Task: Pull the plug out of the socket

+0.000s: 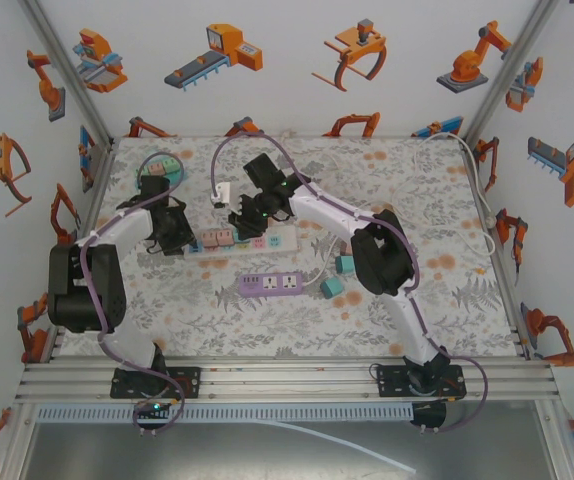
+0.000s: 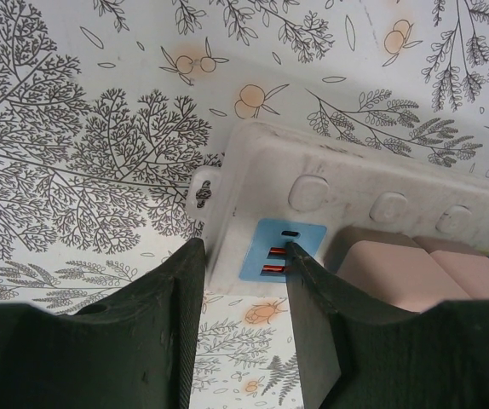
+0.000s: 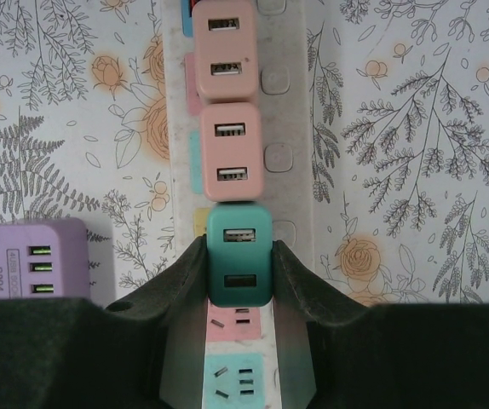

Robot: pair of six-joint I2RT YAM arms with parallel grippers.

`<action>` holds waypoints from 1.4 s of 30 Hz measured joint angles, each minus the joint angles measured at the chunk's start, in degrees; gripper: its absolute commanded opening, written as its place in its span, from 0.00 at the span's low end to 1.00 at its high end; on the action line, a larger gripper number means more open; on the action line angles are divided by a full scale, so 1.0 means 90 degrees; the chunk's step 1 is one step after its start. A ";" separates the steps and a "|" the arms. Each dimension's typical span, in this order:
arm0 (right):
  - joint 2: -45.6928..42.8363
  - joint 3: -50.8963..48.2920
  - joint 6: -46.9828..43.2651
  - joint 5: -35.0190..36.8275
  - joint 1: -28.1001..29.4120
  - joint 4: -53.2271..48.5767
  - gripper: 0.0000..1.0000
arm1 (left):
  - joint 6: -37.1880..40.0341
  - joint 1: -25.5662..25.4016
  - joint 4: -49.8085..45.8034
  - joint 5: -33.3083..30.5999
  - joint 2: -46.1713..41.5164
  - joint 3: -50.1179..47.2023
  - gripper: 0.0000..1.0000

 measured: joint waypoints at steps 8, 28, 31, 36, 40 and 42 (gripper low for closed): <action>-0.0464 -0.0233 0.0119 0.0019 -0.0002 0.0136 0.16 | -0.0027 -0.0061 -0.0323 -0.0049 -0.0163 -0.0063 0.45; -0.2560 -0.1642 0.3784 0.0277 -0.0947 0.1149 0.14 | -0.0066 -0.0573 0.0529 0.1664 -0.3033 0.0078 0.57; -0.2934 -0.2030 0.4872 0.0415 -0.1387 0.1438 0.11 | 0.0379 -0.0945 0.0763 0.2348 -0.3021 0.0228 0.63; -0.3480 -0.2960 0.6356 0.1010 -0.2208 0.1846 0.11 | 0.1576 -0.1809 0.0862 0.3228 -0.2773 0.0631 0.79; -0.3844 -0.3738 0.7495 0.1617 -0.2846 0.1940 0.11 | 0.2324 -0.2346 0.0899 0.3711 -0.2518 0.0930 0.97; -0.3976 -0.4078 0.8046 0.1846 -0.3135 0.2006 0.11 | 0.2589 -0.2521 0.0899 0.3861 -0.2392 0.1039 0.97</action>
